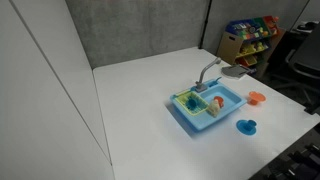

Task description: Put the white bottle on the orange stand

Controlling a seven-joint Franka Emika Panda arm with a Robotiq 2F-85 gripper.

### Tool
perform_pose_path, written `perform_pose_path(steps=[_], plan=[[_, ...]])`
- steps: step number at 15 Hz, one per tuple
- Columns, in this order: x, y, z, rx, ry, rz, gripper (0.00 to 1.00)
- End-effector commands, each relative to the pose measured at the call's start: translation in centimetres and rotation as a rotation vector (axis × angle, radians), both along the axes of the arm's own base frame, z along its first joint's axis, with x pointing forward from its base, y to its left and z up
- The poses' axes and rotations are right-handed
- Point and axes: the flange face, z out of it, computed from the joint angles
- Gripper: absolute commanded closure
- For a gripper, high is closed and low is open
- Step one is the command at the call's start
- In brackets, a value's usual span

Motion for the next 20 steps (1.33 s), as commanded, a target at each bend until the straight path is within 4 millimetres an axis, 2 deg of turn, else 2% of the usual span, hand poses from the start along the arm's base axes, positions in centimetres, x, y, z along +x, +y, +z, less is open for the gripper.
perform_pose_path(steps=[1,6,10,13,20], plan=[[0.0,0.0,0.1,0.0,0.001,0.0,0.0],[0.4,-0.3,-0.3,-0.011,0.018,-0.023,0.0],[1.6,-1.4,-2.1,0.004,0.05,-0.068,0.0],[3.1,-3.2,-3.9,0.031,0.065,-0.135,0.0],[8.0,-9.8,-8.5,0.077,0.044,-0.333,0.0]])
